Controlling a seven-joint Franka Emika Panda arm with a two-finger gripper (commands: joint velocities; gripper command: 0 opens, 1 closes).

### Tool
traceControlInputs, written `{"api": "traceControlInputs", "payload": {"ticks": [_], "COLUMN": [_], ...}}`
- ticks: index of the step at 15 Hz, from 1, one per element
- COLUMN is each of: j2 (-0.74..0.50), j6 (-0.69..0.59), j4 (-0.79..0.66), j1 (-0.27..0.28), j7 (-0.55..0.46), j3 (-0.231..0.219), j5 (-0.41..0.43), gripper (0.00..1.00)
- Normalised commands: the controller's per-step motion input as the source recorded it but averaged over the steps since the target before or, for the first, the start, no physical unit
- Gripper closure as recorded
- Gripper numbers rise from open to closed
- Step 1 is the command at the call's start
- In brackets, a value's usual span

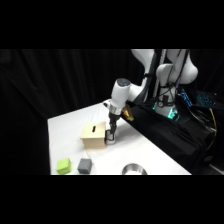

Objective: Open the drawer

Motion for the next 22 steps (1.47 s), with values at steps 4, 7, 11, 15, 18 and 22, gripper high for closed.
{"api": "traceControlInputs", "payload": {"ticks": [4,7,11,15,18,22], "j2": [0.23,0.22,0.17,0.02,-0.11,-0.13], "j6": [0.26,0.24,0.23,0.23,0.2,0.17], "j4": [0.16,0.15,0.1,-0.07,-0.22,-0.28], "j1": [0.172,0.167,0.167,0.307,0.426,0.495], "j7": [0.34,0.27,0.22,0.26,0.3,0.32], "j3": [-0.202,-0.171,-0.179,-0.319,-0.388,-0.39], "j5": [-0.252,-0.175,-0.147,-0.236,-0.28,-0.262], "gripper": [0.0,0.0,0.0,0.0,0.0,0.0]}}
